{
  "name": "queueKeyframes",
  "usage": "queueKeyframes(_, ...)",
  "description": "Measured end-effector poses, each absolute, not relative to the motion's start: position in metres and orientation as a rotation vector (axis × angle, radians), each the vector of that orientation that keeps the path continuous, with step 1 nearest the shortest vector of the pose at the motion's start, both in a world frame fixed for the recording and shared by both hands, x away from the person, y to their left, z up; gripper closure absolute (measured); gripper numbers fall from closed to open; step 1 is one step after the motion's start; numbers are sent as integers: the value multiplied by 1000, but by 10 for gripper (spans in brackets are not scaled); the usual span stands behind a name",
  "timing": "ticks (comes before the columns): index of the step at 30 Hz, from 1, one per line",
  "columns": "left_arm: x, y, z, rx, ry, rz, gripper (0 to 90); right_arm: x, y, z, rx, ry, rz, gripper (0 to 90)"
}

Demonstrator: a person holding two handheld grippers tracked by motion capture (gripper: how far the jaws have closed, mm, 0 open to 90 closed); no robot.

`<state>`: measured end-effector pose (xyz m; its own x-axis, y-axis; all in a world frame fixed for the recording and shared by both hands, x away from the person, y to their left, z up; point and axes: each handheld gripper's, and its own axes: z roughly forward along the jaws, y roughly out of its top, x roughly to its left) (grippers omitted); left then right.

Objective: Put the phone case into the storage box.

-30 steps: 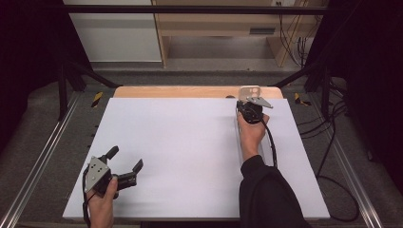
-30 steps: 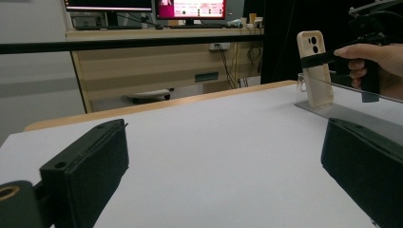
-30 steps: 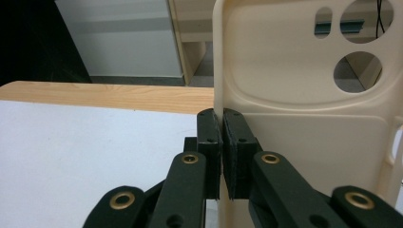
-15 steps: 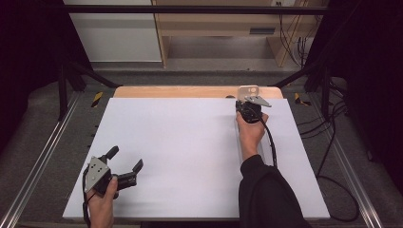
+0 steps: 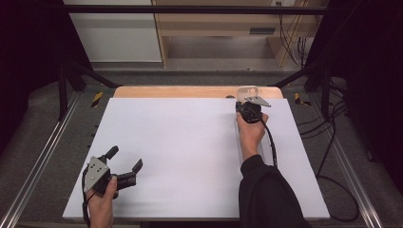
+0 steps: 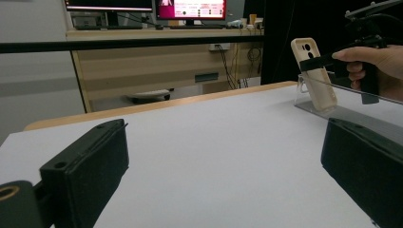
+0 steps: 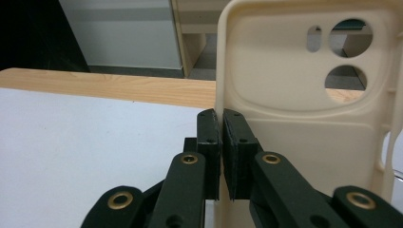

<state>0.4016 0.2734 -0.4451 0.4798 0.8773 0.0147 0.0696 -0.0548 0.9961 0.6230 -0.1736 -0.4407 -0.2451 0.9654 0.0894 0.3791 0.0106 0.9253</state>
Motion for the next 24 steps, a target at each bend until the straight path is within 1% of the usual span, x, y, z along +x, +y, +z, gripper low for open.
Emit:
queueKeyframes(4,401,273,-445,1492,867,820,16,622,-174,-439,1390,1674,1229,849)
queueKeyframes(12,400,274,-445,1490,869,822,16,619,-177,-432,1384,1648,1251,797)
queueKeyframes(24,401,276,-445,1487,870,818,16,613,-182,-419,1383,1614,1258,756)
